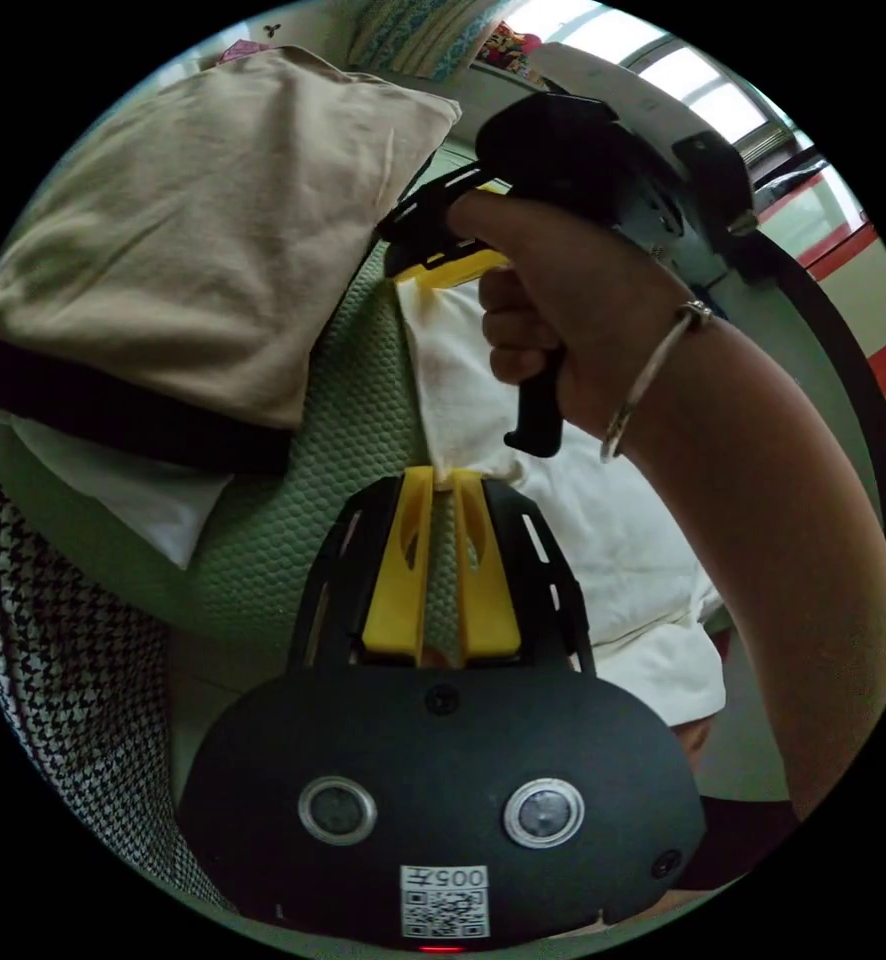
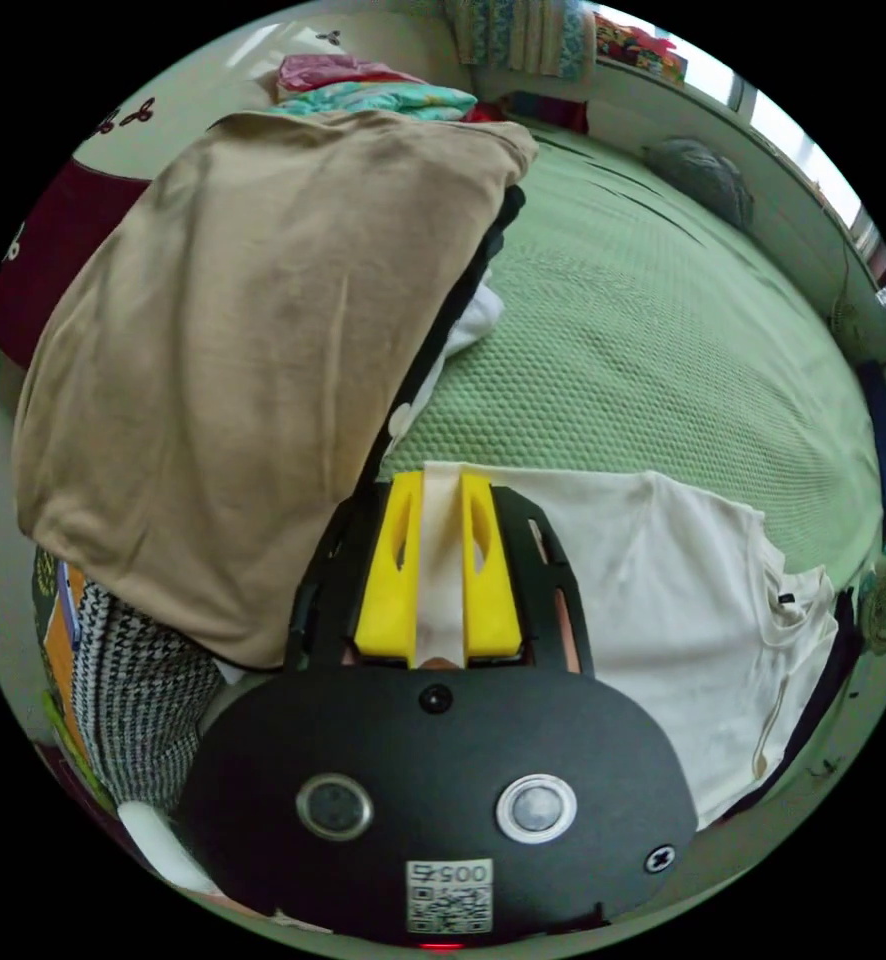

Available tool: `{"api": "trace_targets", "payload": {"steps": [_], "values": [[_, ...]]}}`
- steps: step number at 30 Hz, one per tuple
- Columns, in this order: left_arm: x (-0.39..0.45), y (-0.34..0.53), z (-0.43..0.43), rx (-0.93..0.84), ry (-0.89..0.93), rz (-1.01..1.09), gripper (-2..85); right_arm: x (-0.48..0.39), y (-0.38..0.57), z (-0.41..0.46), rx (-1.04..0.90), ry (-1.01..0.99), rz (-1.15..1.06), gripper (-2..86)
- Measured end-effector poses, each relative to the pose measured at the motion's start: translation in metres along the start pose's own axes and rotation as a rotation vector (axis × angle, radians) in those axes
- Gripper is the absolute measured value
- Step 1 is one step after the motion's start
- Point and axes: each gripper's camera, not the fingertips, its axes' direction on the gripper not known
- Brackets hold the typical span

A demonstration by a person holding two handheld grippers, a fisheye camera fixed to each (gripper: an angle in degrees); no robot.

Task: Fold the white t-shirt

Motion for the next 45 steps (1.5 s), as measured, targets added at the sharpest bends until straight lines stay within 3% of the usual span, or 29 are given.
{"api": "trace_targets", "payload": {"steps": [10, 18, 27, 45], "values": [[0.017, 0.007, -0.030, 0.063, -0.016, 0.111, 3.7, 0.057, 0.016, -0.063, 0.123, -0.208, 0.089, -0.3], [0.077, 0.025, -0.041, 0.072, -0.086, 0.290, 3.7, 0.118, 0.070, -0.105, 0.209, -0.165, 0.174, 0.3], [0.093, 0.034, -0.033, 0.006, -0.132, 0.284, 4.8, 0.187, 0.135, -0.081, 0.117, -0.103, 0.335, 4.8], [0.118, -0.019, 0.018, -0.130, -0.179, 0.302, 7.5, 0.130, 0.104, -0.062, 0.158, -0.094, 0.129, 5.3]]}}
